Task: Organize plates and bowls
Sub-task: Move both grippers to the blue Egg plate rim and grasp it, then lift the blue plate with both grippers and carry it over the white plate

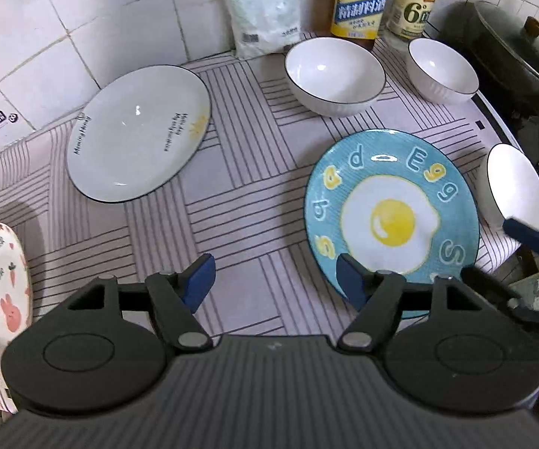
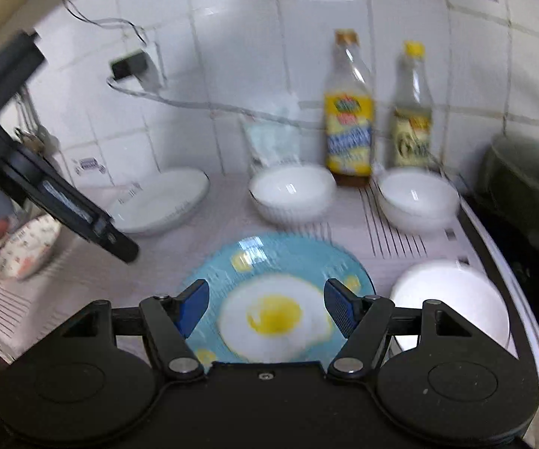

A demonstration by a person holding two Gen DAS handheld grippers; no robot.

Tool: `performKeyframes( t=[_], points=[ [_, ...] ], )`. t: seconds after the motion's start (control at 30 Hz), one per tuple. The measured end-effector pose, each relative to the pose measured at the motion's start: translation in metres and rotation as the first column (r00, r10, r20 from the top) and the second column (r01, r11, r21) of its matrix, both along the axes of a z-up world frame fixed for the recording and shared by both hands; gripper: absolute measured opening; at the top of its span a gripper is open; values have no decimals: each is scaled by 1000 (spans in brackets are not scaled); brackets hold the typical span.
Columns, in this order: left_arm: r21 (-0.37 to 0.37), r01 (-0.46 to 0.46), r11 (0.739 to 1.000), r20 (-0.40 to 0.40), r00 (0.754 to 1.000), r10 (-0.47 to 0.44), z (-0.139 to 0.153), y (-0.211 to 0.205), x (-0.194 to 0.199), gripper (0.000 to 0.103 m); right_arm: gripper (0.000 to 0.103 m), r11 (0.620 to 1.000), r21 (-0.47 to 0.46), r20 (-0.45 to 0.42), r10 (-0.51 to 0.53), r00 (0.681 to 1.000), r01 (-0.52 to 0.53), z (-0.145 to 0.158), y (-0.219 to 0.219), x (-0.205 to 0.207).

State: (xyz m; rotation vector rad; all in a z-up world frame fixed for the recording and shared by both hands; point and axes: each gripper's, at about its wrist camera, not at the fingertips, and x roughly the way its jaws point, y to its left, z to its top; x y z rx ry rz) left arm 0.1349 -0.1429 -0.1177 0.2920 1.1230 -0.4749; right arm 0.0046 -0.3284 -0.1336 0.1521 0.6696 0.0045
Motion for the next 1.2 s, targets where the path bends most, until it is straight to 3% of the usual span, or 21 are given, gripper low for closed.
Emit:
performKeyframes(
  t=[0.13, 0.4, 0.6, 0.8, 0.87, 0.97, 1.2],
  points=[
    [-1, 12, 1000, -44, 999, -12, -15, -14, 2, 73, 73, 999, -46, -109, -24, 994, 19, -25, -7, -2],
    [14, 11, 1000, -101, 995, -9, -45, -33, 10, 75, 73, 994, 52, -148, -85, 985, 93, -57, -24, -3],
    [25, 25, 999, -116, 993, -22, -63, -41, 17, 71, 50, 991, 46, -156, -121, 980, 129, -71, -25, 1],
    [4, 18, 1000, -150, 988, -18, -74, -44, 29, 55, 39, 986, 81, -158, -135, 978, 149, -75, -26, 7],
    [-16, 20, 1000, -159, 987, -23, -76, -43, 31, 40, 36, 980, 103, -157, -154, 975, 172, -76, -28, 6],
    [-47, 33, 998, -181, 983, -41, -75, -44, 33, 27, 32, 969, 142, -156, -181, 971, 203, -78, -33, 5],
    [-57, 34, 998, -186, 982, -44, -76, -48, 35, 25, 28, 944, 221, -177, -209, 962, 246, -81, -42, 5]
  ],
)
